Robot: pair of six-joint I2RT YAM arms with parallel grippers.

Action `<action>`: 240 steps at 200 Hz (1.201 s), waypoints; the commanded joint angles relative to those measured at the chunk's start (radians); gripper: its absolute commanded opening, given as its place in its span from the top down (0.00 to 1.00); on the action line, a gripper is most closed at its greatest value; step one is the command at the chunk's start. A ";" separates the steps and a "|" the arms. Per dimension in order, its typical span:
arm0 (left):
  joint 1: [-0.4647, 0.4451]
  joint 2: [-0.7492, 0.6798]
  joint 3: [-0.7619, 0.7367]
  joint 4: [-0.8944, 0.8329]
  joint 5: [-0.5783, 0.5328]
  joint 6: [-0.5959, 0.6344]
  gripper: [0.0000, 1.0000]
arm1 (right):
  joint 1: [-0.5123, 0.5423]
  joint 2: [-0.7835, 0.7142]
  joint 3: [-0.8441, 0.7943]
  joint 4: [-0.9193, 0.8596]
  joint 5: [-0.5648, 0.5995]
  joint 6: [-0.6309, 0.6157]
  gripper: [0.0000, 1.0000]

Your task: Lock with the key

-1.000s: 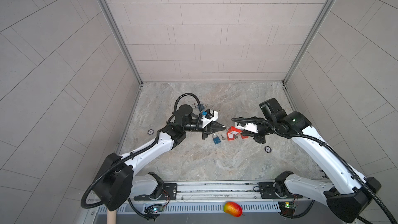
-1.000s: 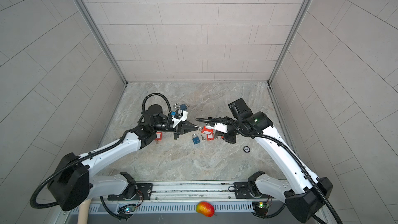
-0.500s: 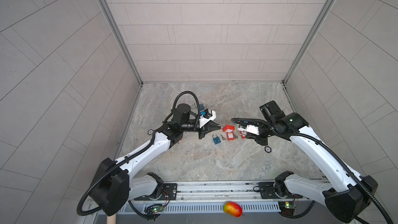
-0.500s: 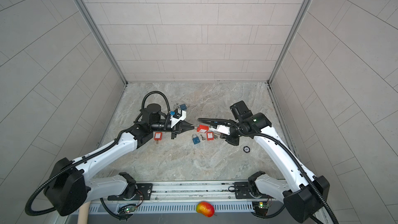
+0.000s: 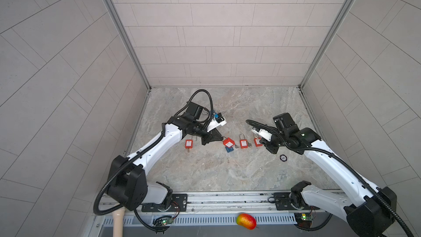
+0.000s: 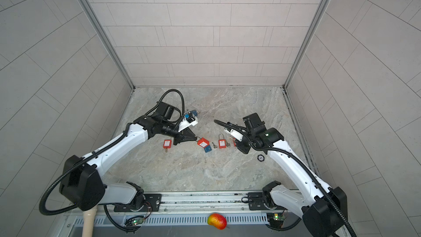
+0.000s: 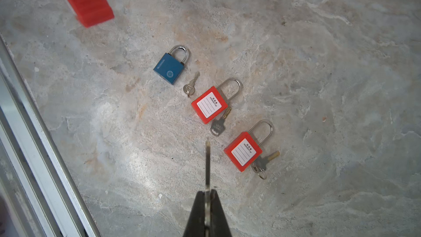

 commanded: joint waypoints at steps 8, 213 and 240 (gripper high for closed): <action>-0.004 0.173 0.209 -0.155 -0.016 0.029 1.00 | 0.006 0.040 -0.005 0.063 0.057 0.167 1.00; -0.078 1.045 1.196 -0.484 -0.158 -0.052 1.00 | 0.004 0.426 0.109 0.188 0.074 0.449 1.00; -0.079 1.056 1.216 -0.479 -0.179 -0.061 1.00 | 0.005 0.443 0.117 0.183 0.077 0.458 1.00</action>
